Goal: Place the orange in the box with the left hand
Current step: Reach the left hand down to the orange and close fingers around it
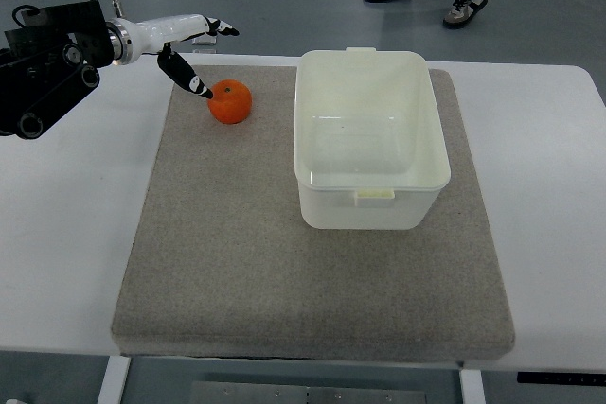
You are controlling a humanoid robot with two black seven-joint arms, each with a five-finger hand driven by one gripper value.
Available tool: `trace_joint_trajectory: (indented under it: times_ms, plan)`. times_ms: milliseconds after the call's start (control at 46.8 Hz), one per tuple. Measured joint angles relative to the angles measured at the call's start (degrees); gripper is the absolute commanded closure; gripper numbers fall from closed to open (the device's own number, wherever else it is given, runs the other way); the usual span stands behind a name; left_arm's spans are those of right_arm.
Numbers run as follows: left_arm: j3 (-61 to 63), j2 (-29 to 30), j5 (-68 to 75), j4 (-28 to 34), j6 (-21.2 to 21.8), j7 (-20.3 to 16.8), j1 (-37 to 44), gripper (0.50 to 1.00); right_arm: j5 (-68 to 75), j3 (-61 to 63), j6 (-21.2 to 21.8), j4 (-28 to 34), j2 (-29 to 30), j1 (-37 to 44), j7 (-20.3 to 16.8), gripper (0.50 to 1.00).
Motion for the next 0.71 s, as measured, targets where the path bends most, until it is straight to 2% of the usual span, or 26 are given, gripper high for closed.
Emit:
trace_joint_trajectory:
  times_ms: [363,705]
  plan:
    - [7.97,-6.11,0.50,7.25,5.93,0.28,-2.28,0.536,0.00,0.00,0.00,0.03,0.00,0.00,0.00,0.574]
    - [11.84,-8.55,1.35,11.39,6.27,0.34,-2.19,0.572,0.00,-0.02,-0.01,0.02,0.00,0.00,0.00,0.574]
